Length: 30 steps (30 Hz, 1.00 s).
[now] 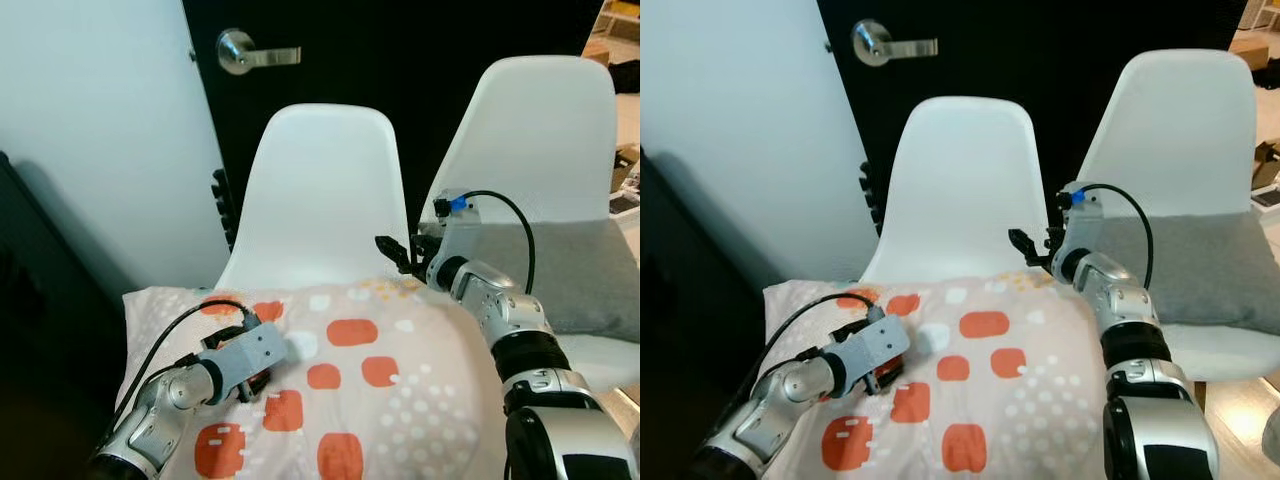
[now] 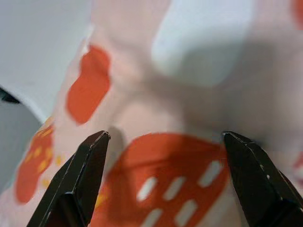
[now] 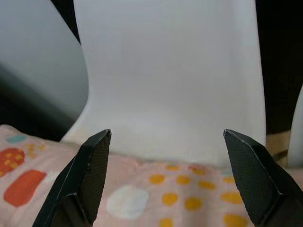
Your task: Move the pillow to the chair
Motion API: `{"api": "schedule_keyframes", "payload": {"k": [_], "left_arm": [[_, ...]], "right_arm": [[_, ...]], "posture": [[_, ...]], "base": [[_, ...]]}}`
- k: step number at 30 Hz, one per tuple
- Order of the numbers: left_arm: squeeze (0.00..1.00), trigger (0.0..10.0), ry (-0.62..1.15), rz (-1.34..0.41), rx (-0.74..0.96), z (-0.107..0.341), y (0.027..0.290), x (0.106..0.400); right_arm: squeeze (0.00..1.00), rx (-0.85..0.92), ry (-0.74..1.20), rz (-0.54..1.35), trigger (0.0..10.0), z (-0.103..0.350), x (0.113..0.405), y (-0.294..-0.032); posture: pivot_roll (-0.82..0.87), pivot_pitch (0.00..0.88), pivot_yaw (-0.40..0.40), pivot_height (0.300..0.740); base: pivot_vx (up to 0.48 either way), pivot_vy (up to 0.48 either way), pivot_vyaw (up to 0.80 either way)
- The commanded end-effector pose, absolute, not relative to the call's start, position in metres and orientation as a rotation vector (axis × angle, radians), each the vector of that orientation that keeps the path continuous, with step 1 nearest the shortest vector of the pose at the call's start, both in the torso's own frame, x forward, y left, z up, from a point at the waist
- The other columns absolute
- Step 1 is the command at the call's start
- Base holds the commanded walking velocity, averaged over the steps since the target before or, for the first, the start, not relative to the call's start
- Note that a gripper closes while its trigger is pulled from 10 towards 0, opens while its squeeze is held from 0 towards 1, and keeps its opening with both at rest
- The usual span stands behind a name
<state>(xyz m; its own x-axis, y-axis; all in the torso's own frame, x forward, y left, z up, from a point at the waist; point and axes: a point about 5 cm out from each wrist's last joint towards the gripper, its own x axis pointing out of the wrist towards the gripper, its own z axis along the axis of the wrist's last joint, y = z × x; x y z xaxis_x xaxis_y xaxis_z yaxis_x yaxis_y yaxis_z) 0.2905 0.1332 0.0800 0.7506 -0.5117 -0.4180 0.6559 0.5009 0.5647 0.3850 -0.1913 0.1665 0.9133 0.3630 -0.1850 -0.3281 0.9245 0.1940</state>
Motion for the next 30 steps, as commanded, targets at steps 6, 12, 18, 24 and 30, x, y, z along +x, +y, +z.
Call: {"api": "schedule_keyframes", "payload": {"k": [6, 12, 18, 24, 30], "left_arm": [[0.0, 10.0, 0.171, -0.812, 0.65, 0.087, 0.119, 0.282], [0.0, 10.0, 0.229, -0.87, 0.667, 0.075, 0.119, 0.275], [0.0, 10.0, 0.28, -0.787, 0.723, 0.046, 0.132, 0.276], [0.0, 10.0, 0.289, -0.661, 0.716, 0.03, 0.149, 0.281], [0.0, 0.0, 0.295, -0.645, 0.634, 0.026, 0.148, 0.283]], "right_arm": [[0.0, 0.173, 0.242, 0.371, 10.0, 0.161, 0.386, -0.182], [0.0, 0.189, 0.236, 0.372, 10.0, 0.161, 0.387, -0.18], [0.0, 0.227, 0.209, 0.372, 10.0, 0.164, 0.387, -0.179], [0.0, 0.236, 0.204, 0.382, 10.0, 0.165, 0.387, -0.176], [0.0, 0.25, 0.193, 0.393, 10.0, 0.167, 0.387, -0.171]], "posture": [[-0.03, 0.094, 0.041, 0.529], [-0.03, 0.095, 0.041, 0.51], [-0.03, 0.097, 0.038, 0.51], [-0.04, 0.095, 0.039, 0.51], [-0.05, 0.096, 0.037, 0.51]], "base": [[0.0, 0.0, 0.0], [0.0, 0.0, 0.0], [0.0, 0.0, 0.0], [0.0, 0.0, 0.0], [0.0, 0.0, 0.0]]}}
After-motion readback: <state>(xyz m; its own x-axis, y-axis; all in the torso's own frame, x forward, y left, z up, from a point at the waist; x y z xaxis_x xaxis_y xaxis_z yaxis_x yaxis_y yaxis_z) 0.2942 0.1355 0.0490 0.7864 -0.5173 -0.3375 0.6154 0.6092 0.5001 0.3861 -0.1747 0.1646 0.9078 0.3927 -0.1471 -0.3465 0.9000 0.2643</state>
